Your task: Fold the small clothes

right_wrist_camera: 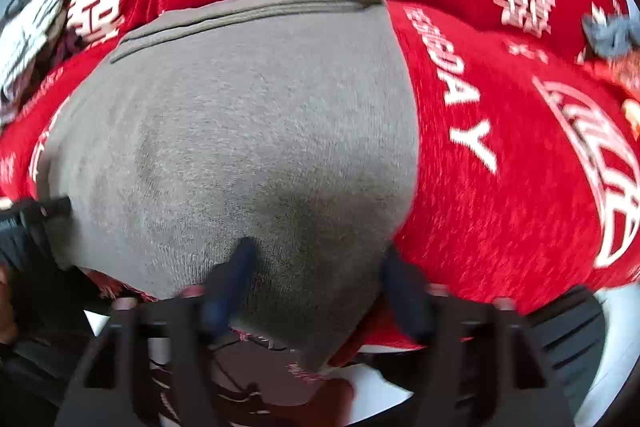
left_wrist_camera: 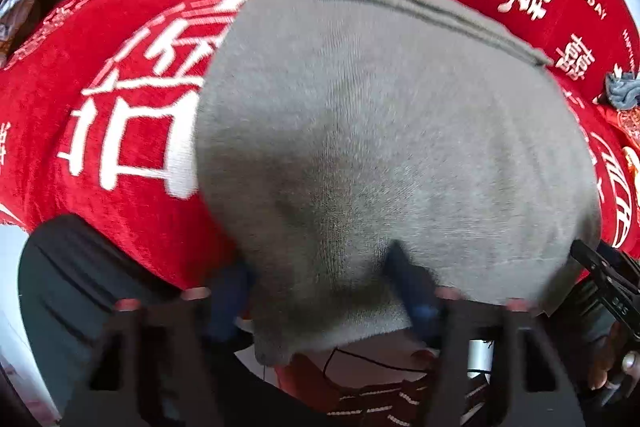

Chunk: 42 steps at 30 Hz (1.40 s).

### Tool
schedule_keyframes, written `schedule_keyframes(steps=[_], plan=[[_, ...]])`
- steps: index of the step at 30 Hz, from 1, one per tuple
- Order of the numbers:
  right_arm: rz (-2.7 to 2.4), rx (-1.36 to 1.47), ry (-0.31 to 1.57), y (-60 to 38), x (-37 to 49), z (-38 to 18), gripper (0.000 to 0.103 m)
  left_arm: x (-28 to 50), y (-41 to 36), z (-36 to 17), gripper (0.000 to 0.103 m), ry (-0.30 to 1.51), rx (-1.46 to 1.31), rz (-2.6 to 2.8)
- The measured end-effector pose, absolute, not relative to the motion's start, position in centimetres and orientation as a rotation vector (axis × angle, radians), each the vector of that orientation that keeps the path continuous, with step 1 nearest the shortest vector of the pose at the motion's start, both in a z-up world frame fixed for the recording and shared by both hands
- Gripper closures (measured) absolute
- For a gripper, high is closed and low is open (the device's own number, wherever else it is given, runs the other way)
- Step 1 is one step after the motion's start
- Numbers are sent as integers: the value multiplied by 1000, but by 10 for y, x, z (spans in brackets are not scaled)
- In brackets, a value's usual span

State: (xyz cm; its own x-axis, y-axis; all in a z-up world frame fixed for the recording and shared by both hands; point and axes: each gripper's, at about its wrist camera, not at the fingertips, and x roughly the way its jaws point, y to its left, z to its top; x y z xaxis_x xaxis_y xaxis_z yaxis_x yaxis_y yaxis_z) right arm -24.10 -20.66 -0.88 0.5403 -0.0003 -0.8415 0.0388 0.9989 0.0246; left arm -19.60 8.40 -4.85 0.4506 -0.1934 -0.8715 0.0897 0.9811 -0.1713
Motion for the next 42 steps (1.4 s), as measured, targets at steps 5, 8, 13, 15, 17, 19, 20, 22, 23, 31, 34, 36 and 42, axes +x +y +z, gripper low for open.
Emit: schedule_keyframes(steps=[5,8,13,15,17,19,20,22,23,31,34,36,42], plan=[[38,40,977,-205,-242,5,90,-198,89,-39,85,1064,-110,-197],[78,96,951,-212,-243,15,91,-199,95,-30,85,1051,-118,-224],[116,122,882,-216,-246,38,91,-202,95,-16,85,1016,-111,-240],[124,143,857,-218,-244,46,91,-200,97,-7,85,993,-119,-248],[127,170,834,-223,-238,54,91,-193,99,5,85,967,-132,-253],[123,201,808,-229,-228,62,91,-181,97,15,85,944,-145,-252],[126,212,796,-231,-223,65,91,-171,97,22,85,925,-145,-246],[133,234,757,-235,-208,70,91,-154,93,29,85,914,-151,-236],[132,243,754,-236,-201,71,91,-140,92,31,85,915,-158,-231],[75,233,803,-237,-138,48,91,-87,77,9,85,971,-135,-194],[60,215,829,-234,-127,34,91,-87,73,1,79,962,-106,-193],[65,224,844,-235,-124,27,86,-90,75,0,52,962,-98,-191],[115,340,784,-255,-159,27,34,-124,109,-5,16,936,-195,-221]])
